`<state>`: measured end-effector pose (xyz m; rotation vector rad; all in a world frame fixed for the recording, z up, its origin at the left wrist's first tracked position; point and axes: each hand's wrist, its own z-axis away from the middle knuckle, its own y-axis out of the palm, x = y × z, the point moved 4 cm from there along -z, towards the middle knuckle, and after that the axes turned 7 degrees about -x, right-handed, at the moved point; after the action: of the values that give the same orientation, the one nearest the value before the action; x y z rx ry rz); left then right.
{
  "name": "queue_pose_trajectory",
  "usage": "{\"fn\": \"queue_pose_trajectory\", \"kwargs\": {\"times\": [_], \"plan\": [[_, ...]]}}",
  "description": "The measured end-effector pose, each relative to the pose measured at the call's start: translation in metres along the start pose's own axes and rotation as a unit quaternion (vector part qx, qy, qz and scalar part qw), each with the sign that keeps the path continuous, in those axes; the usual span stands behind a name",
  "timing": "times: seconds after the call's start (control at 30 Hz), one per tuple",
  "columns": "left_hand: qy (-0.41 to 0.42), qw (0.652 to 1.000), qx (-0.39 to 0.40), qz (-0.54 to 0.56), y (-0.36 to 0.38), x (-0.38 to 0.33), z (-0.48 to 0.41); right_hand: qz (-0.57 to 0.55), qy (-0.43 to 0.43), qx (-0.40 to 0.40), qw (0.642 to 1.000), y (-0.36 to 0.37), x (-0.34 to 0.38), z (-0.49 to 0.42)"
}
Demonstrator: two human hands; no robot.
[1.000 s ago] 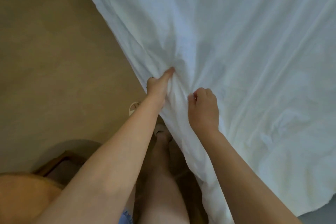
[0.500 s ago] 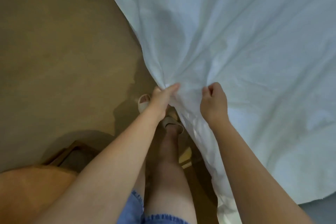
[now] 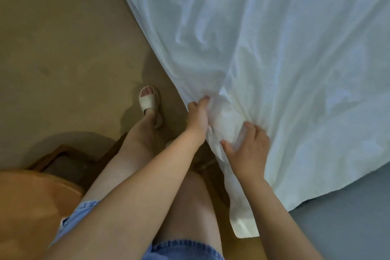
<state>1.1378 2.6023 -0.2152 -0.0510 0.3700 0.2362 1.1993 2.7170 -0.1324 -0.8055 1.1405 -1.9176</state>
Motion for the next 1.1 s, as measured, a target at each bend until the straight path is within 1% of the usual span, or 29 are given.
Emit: {"fn": "queue_pose_trajectory", "kwargs": {"times": [0.03,0.07,0.13,0.2,0.27,0.33,0.37,0.47,0.53,0.57,0.6,0.63,0.67,0.7,0.73,0.8,0.87,0.97,1.03,1.1], "plan": [[-0.015,0.999,0.008,0.033,0.001,0.009,0.001,0.018,-0.019,-0.004,1.0,0.003,-0.004,0.001],[-0.018,0.999,0.008,0.035,0.003,0.015,0.003,0.03,-0.042,-0.007,0.999,0.004,-0.007,0.0],[-0.005,1.0,-0.021,0.002,0.003,0.021,0.004,0.036,-0.086,-0.002,0.996,0.008,-0.009,-0.002],[-0.002,0.999,-0.049,-0.022,0.006,0.026,0.006,0.013,-0.116,-0.01,0.993,0.007,-0.015,-0.003],[-0.009,0.997,-0.039,-0.069,0.013,0.029,0.011,-0.034,-0.133,-0.026,0.99,0.002,-0.021,-0.003],[-0.02,0.992,-0.009,-0.128,0.017,0.034,0.018,-0.067,-0.141,-0.046,0.987,-0.003,-0.028,0.002],[-0.014,0.991,0.004,-0.137,0.019,0.033,0.02,-0.08,-0.144,-0.052,0.985,-0.006,-0.03,0.004],[0.006,0.995,-0.012,-0.099,0.024,0.022,0.035,-0.144,-0.134,-0.061,0.979,-0.013,-0.034,0.008],[0.002,0.999,-0.016,-0.051,0.02,0.028,0.052,-0.191,-0.118,-0.084,0.971,-0.022,-0.032,0.009],[-0.009,0.999,-0.011,-0.031,0.011,0.039,0.06,-0.191,-0.11,-0.099,0.97,-0.025,-0.032,0.01],[-0.021,0.999,-0.025,-0.019,-0.008,0.052,0.07,-0.177,-0.099,-0.108,0.973,-0.026,-0.032,0.011],[-0.027,0.998,-0.061,-0.016,-0.032,0.062,0.078,-0.159,-0.076,-0.098,0.98,-0.023,-0.034,0.013],[-0.026,0.993,-0.111,-0.015,-0.059,0.069,0.085,-0.142,-0.048,-0.068,0.986,-0.017,-0.038,0.016],[-0.013,0.988,-0.154,-0.02,-0.082,0.071,0.088,-0.121,-0.021,-0.025,0.992,-0.009,-0.042,0.019],[0.01,0.984,-0.173,-0.038,-0.094,0.068,0.087,-0.099,-0.007,0.011,0.995,-0.001,-0.044,0.02],[0.064,0.981,-0.144,-0.109,-0.087,0.056,0.086,-0.071,-0.011,0.053,0.996,0.01,-0.043,0.02],[0.088,0.981,-0.092,-0.145,-0.061,0.05,0.086,-0.1,-0.013,0.073,0.992,0.016,-0.032,0.018],[0.067,0.99,-0.028,-0.123,-0.031,0.055,0.086,-0.157,0.009,0.089,0.984,0.02,-0.019,0.014],[0.081,0.989,0.001,-0.126,-0.021,0.052,0.083,-0.193,0.056,0.101,0.974,0.022,-0.018,0.009],[0.101,0.987,0.027,-0.118,-0.016,0.046,0.08,-0.192,0.102,0.112,0.97,0.024,-0.019,0.002]]}}
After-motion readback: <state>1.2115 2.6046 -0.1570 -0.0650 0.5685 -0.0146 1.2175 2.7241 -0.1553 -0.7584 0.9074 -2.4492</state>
